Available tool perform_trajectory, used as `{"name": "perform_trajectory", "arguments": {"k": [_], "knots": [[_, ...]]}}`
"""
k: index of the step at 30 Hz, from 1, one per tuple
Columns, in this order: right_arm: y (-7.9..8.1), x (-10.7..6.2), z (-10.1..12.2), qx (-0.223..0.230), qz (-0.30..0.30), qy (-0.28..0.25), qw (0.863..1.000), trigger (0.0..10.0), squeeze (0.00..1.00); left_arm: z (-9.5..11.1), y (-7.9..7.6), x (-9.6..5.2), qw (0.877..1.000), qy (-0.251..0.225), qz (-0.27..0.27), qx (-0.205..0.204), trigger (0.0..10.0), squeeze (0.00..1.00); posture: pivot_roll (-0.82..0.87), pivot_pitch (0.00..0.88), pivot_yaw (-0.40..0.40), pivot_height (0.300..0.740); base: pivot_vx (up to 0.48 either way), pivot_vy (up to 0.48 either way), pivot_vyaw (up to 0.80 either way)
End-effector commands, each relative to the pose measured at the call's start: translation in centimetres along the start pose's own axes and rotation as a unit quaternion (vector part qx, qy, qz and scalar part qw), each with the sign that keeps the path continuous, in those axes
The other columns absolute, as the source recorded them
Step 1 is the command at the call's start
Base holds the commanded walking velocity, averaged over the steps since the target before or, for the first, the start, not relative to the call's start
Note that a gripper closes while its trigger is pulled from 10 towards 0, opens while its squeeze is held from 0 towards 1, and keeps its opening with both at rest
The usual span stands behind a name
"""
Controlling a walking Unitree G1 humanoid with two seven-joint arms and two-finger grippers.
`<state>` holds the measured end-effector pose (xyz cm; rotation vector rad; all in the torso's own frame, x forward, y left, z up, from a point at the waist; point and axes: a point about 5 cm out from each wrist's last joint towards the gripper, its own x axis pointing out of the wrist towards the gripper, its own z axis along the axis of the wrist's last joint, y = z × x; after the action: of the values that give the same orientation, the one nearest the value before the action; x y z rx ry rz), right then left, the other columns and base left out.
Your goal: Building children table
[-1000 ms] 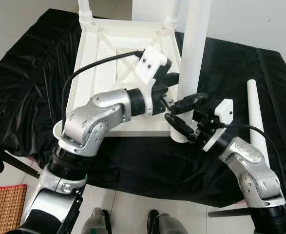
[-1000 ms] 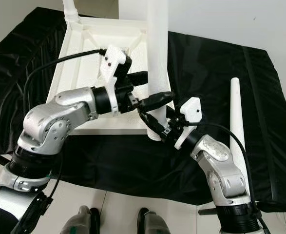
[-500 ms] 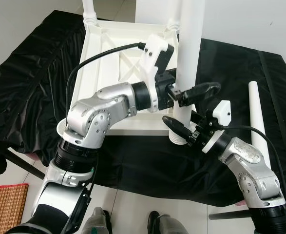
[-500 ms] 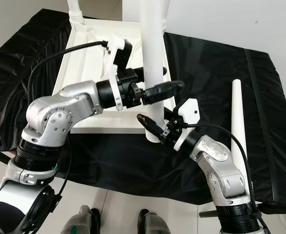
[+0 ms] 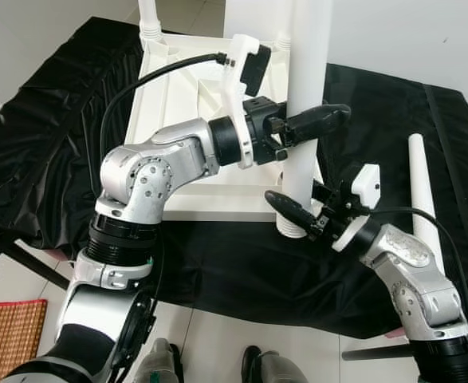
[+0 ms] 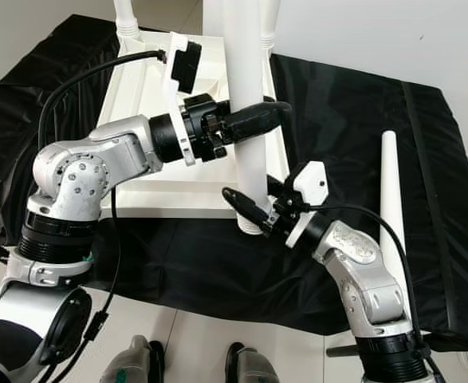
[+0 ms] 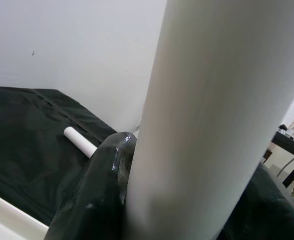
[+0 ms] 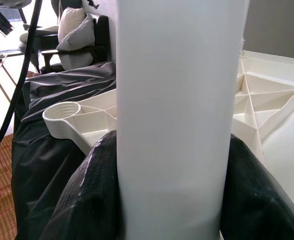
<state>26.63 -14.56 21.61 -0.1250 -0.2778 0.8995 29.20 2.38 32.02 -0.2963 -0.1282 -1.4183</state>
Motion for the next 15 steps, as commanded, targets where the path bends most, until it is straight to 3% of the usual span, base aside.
{"name": "perform_trajectory", "arguments": {"k": [1, 2, 8, 9, 15], "knots": [[-0.36, -0.4, -0.05, -0.004, -0.015, 0.007, 1.0, 10.0, 0.0, 0.16, -1.0, 0.94, 0.999, 0.006, -0.035, -0.004, 0.0, 0.0, 0.07, 0.167, -0.055, 0.74, 0.0, 0.0, 0.0], [-0.48, -0.4, -0.05, -0.001, -0.02, 0.006, 1.0, 10.0, 0.0, 0.03, -0.88, 1.01, 0.999, 0.017, -0.028, 0.006, 10.0, 0.0, 0.07, 0.167, -0.055, 0.74, 0.0, 0.0, 0.0], [-0.85, -0.25, -0.22, 0.005, -0.035, 0.008, 0.999, 10.0, 0.0, -0.32, -0.59, 1.05, 0.999, 0.034, -0.012, 0.025, 10.0, 0.0, 0.07, 0.167, -0.055, 0.74, 0.0, 0.0, 0.0], [-0.92, -0.22, -0.25, 0.009, -0.039, 0.008, 0.999, 10.0, 0.98, -0.33, -0.57, 1.05, 0.999, 0.035, -0.009, 0.026, 10.0, 0.0, 0.08, 0.17, -0.062, 0.74, 0.0, 0.0, 0.0], [-1.34, -0.08, -0.21, 0.008, -0.067, 0.006, 0.998, 10.0, 1.0, -0.28, -0.22, 1.05, 0.998, 0.041, 0.015, 0.037, 10.0, 0.0, 0.08, 0.17, -0.062, 0.74, 0.0, 0.0, 0.0]]}}
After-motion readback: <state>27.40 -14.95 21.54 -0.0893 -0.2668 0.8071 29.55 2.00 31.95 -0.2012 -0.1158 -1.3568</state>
